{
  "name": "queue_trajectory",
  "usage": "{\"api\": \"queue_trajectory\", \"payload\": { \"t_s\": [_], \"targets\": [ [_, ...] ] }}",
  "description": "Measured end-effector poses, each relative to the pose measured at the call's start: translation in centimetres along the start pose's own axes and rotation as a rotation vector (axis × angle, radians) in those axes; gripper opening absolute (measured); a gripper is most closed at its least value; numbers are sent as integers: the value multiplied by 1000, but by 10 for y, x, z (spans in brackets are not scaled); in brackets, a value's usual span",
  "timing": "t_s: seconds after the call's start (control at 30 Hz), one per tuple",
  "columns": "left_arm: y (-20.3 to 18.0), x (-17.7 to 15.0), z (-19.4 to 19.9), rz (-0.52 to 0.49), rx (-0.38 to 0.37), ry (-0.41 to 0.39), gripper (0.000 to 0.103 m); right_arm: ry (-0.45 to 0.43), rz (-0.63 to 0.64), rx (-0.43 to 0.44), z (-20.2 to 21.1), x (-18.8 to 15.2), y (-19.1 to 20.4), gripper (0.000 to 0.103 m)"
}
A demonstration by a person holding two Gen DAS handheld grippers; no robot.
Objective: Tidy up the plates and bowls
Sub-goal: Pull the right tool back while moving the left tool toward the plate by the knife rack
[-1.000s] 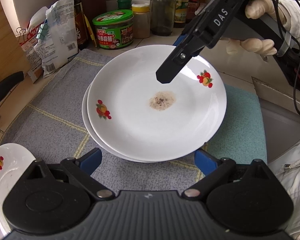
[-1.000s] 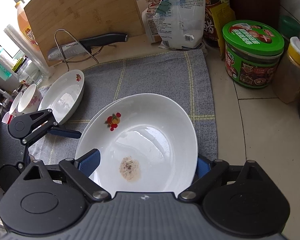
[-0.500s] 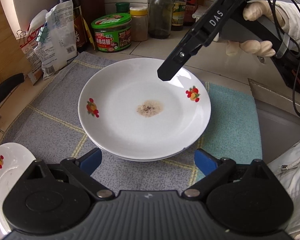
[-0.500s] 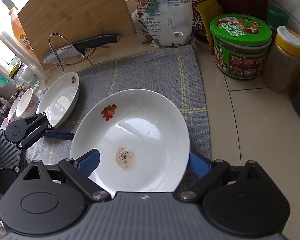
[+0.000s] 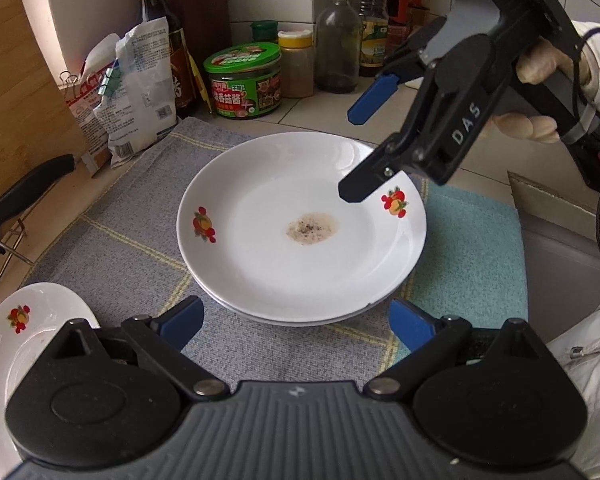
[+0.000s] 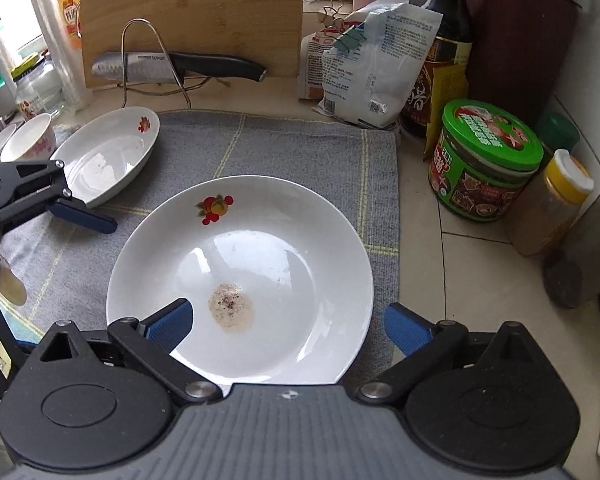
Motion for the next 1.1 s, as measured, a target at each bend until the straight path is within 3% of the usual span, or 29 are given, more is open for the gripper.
{"api": "queue_trajectory", "payload": {
  "t_s": [0.3,0.5,0.67,0.8,1.1],
  "targets": [
    [12,-2,28,132,213,-35,99,-65,49,-62,11,-2,24,103],
    [24,-11,71,246,377,-89,99,-128,65,-105,22,2,57,103],
    [40,-29,114,315,431,-124,99,-179,46,-121,28,5,101,103],
    [54,-46,143,311,470,-100,99,-187,66,-102,22,4,143,103],
    [78,-59,162,382,535,-61,99,-165,232,35,-9,19,201,103]
  ]
}}
Point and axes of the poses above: each gripper's, at about its wrist camera, not at the fingertips, and z roughly against the way its jaws point, y to its left, x to its top, the point moved 4 cm from there along -z, roughly the way its jaws point, and after that the axes turned 14 degrees about -y, right-handed, at the moved point
